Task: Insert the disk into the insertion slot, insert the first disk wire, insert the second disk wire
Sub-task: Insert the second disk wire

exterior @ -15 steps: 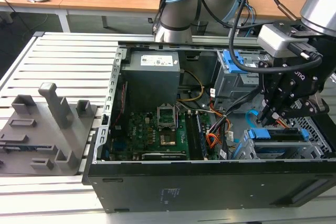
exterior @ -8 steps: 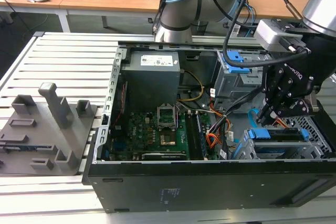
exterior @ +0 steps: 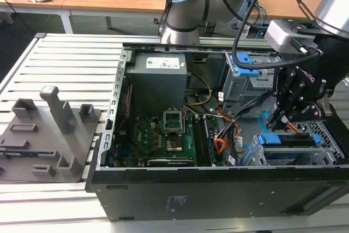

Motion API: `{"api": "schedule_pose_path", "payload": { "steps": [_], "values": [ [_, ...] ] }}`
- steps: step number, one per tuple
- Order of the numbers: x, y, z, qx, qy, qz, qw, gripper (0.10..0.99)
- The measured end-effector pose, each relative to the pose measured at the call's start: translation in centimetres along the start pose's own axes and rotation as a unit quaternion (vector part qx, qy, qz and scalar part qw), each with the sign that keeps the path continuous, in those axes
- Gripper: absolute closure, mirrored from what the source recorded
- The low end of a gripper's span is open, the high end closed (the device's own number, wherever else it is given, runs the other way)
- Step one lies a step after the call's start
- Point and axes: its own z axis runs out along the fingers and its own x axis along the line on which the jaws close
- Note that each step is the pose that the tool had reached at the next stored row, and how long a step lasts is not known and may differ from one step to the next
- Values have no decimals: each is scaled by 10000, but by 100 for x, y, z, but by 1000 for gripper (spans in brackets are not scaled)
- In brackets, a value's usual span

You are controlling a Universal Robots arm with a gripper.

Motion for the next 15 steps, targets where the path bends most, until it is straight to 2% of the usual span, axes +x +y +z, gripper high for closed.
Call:
{"api": "schedule_pose_path", "payload": {
  "steps": [1, 3, 6, 9, 10, 15],
  "values": [
    [0, -27, -2, -2, 0, 0, 10000, 925],
    [6, -174, -15, -14, -1, -1, 10000, 925],
    [11, -293, -24, -23, -1, -1, 10000, 925],
    [61, -299, -7, -25, -1, 0, 10000, 925],
    [62, -248, 7, -25, -1, -1, 10000, 925],
    [87, -265, 30, -24, -2, -1, 10000, 925]
  ]
}}
